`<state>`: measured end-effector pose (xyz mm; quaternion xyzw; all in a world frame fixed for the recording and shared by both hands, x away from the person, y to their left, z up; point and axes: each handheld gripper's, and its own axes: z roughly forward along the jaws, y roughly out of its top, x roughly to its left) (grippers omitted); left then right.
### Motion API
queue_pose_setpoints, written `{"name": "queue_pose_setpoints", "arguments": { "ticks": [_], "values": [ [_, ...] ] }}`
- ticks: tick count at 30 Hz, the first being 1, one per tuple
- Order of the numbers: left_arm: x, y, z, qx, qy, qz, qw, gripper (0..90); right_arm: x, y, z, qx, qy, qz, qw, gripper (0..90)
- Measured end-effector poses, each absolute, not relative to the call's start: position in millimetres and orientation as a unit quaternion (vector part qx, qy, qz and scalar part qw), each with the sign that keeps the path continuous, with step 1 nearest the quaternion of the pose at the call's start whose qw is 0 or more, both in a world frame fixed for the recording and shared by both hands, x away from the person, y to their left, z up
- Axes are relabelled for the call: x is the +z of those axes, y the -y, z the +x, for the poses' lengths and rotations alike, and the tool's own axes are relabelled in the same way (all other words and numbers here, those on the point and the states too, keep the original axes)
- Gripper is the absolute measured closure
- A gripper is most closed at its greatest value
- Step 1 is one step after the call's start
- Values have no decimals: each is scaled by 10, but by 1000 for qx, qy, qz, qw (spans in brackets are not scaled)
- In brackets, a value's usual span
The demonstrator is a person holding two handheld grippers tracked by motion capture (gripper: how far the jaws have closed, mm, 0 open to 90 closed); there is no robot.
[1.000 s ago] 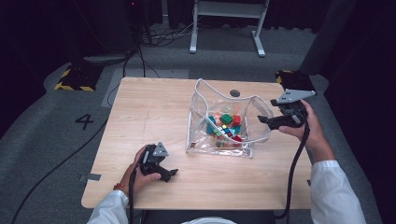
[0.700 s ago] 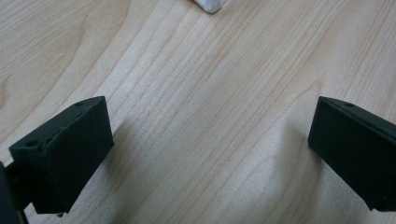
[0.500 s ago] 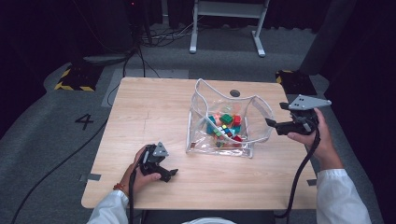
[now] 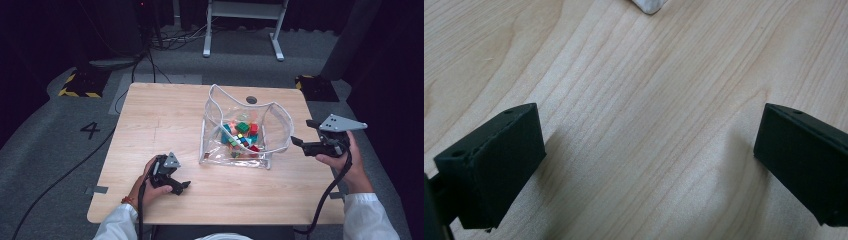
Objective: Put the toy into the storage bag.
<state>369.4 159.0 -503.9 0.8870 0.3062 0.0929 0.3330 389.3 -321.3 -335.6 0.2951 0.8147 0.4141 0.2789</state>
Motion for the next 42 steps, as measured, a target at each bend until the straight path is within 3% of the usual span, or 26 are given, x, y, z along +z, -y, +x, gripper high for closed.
{"name": "queue_pose_setpoints", "arguments": {
  "ticks": [42],
  "values": [
    [-5037,-1591,3693,92,-306,887,332,0,-4384,3410,3626,340,-854,316,234,212]
  ]
}}
